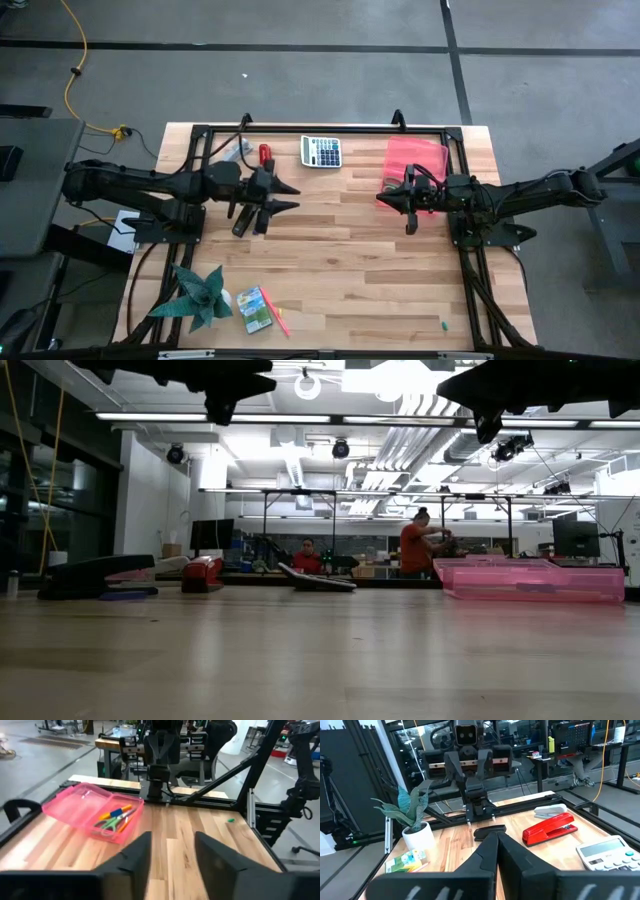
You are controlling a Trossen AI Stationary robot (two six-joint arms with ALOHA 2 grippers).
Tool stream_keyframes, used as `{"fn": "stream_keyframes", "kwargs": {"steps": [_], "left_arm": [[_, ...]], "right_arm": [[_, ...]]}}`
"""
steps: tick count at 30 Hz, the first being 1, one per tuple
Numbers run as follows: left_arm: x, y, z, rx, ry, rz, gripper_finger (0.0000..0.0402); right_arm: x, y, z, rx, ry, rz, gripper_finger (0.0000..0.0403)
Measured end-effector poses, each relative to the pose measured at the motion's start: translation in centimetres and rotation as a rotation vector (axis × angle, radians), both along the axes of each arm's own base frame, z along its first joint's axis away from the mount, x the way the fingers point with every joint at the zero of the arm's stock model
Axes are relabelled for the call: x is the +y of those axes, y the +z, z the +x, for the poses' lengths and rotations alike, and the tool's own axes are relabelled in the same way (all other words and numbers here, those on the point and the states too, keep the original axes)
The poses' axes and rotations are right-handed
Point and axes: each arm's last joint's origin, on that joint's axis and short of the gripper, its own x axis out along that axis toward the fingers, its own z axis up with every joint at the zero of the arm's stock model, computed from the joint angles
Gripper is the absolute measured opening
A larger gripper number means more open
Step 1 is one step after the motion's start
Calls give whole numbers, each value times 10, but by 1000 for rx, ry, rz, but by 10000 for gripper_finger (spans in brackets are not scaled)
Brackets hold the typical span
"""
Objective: Pack school essentials
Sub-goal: Put the pink pencil into the pink supply box
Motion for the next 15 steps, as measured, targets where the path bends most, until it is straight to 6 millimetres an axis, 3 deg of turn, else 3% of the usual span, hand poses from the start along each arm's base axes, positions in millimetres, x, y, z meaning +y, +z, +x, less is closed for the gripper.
{"fn": "stream_keyframes", "kwargs": {"steps": [5, 9, 15], "left_arm": [[0, 3, 0, -2, 3, 11, 209], [-5, 0, 2, 18, -43, 1, 224], [-46, 8, 18, 231, -241, 15, 225]], "right_arm": [[0, 0, 0, 0, 0, 0, 0], [0, 0, 0, 0, -1, 0, 0], [0, 0, 0, 0, -1, 1, 0]]}}
